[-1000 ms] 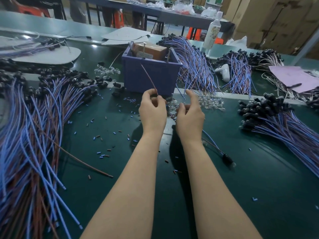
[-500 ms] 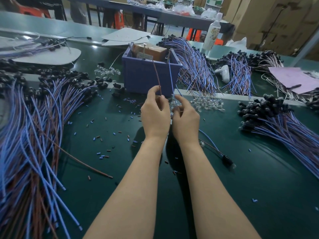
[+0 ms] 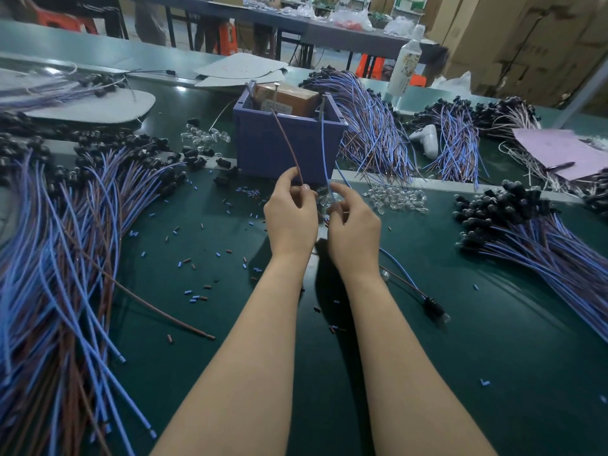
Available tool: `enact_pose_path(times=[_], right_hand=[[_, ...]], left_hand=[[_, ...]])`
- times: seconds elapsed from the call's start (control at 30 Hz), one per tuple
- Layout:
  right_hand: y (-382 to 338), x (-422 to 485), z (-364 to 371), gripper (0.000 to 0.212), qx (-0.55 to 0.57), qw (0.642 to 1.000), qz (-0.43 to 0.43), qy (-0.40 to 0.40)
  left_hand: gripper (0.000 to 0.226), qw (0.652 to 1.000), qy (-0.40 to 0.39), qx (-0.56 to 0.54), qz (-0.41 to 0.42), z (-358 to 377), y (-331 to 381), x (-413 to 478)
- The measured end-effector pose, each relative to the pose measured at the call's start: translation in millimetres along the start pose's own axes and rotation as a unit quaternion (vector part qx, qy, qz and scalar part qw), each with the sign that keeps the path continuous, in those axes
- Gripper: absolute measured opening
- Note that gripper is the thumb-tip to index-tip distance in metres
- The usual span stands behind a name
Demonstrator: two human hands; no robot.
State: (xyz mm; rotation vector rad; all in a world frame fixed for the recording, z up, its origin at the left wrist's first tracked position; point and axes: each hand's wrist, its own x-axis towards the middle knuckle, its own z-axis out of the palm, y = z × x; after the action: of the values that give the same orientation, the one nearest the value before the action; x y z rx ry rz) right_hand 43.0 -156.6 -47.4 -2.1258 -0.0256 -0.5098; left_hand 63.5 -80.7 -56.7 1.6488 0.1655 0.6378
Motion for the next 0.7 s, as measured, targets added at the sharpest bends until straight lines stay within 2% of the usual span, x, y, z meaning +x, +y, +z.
enact_pose_path(times=[0.6,0.7], right_hand=[[3.6,1.4,0.3,0.038,-0.018,1.000,-0.005,-0.001],[2.6,1.0,-0.7,0.037,-0.008,1.000,0.000,0.001]], left_hand=[[0.033,0.999,-0.036,0.017,-0.012,-3.7,3.3,-0.2],[0.029,0.998,-0.045,-0.009,-0.036,-4.8,7.9,0.4]])
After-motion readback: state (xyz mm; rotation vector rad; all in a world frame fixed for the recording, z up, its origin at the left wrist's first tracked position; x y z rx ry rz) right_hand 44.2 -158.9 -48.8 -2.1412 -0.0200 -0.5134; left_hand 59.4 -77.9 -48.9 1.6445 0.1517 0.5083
